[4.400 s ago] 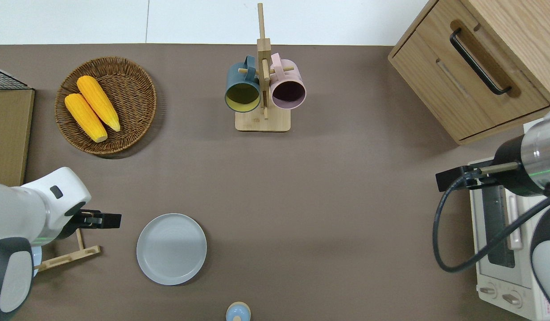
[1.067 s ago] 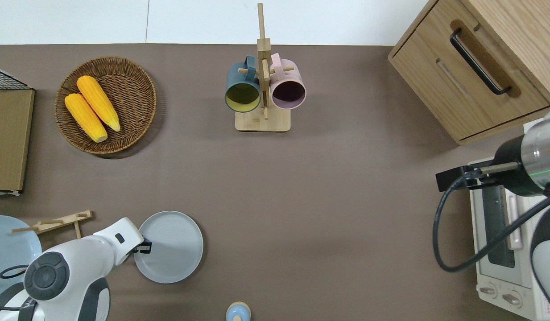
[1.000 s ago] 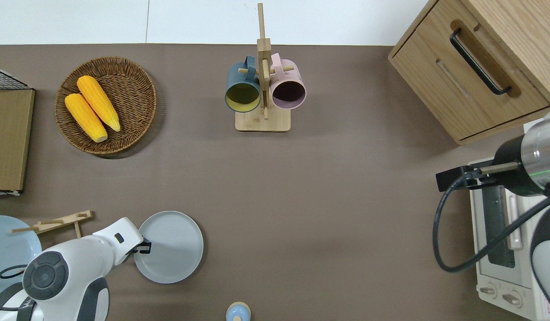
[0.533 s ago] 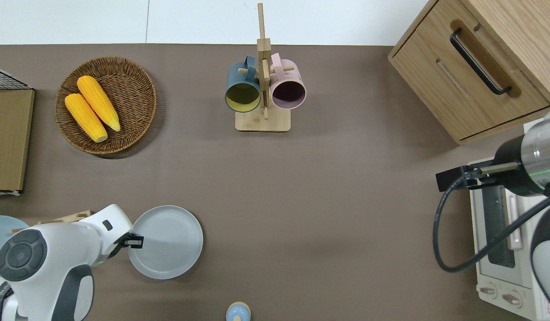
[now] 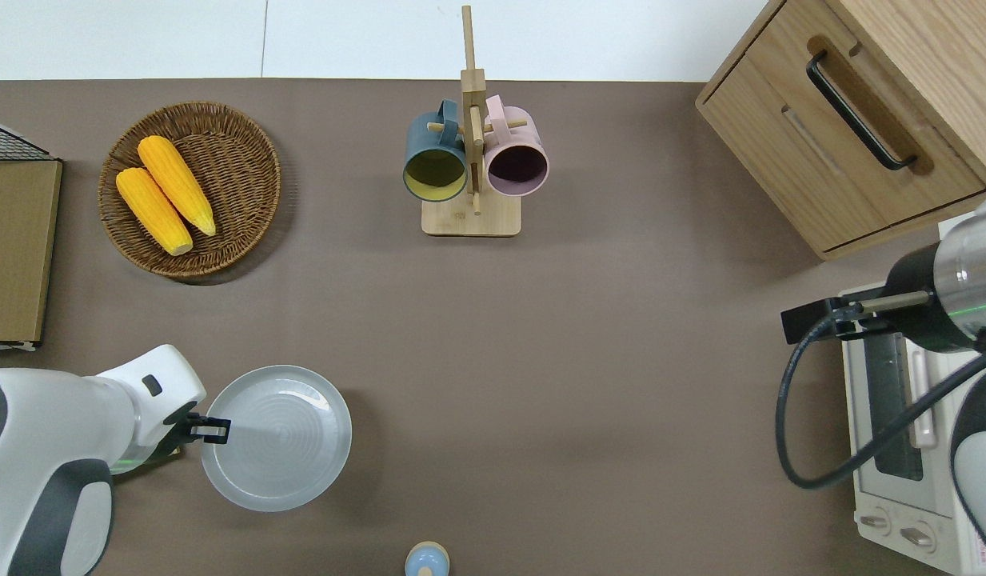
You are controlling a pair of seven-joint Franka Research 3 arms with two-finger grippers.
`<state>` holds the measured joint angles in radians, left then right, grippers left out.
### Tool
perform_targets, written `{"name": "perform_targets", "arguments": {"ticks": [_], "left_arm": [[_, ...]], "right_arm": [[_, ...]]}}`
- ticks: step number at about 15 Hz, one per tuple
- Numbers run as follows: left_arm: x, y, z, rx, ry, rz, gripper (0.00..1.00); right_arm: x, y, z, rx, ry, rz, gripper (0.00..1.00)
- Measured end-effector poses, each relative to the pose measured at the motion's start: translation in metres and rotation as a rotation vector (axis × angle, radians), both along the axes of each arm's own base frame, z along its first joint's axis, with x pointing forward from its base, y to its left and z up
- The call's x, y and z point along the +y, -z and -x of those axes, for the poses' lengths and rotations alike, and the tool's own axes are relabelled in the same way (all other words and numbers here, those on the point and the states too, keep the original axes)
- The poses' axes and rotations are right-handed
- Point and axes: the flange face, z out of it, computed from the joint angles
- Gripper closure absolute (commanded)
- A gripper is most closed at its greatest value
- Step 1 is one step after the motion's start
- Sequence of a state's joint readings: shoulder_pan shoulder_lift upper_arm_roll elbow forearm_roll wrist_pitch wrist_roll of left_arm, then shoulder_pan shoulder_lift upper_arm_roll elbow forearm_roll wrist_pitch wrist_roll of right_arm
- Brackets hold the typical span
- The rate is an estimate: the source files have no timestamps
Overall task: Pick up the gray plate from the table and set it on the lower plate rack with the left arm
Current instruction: 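Carry the gray plate with the left gripper over the wooden rack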
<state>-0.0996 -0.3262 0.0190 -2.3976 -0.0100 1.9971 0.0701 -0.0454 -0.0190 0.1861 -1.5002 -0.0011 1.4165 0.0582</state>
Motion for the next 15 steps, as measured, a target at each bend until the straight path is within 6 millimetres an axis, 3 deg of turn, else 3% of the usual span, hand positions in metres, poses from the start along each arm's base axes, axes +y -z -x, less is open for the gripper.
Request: {"name": "perform_targets", "arguments": {"ticks": [12, 15], "left_arm": [[0.010, -0.142, 0.007, 0.032, -0.024, 0.038, 1.00], [0.014, -0.158, 0.007, 0.022, -0.030, 0.042, 1.00]], "right_arm": [[0.000, 0.000, 0.000, 0.000, 0.000, 0.000, 0.013], [0.000, 0.000, 0.000, 0.000, 0.000, 0.000, 0.011]]}}
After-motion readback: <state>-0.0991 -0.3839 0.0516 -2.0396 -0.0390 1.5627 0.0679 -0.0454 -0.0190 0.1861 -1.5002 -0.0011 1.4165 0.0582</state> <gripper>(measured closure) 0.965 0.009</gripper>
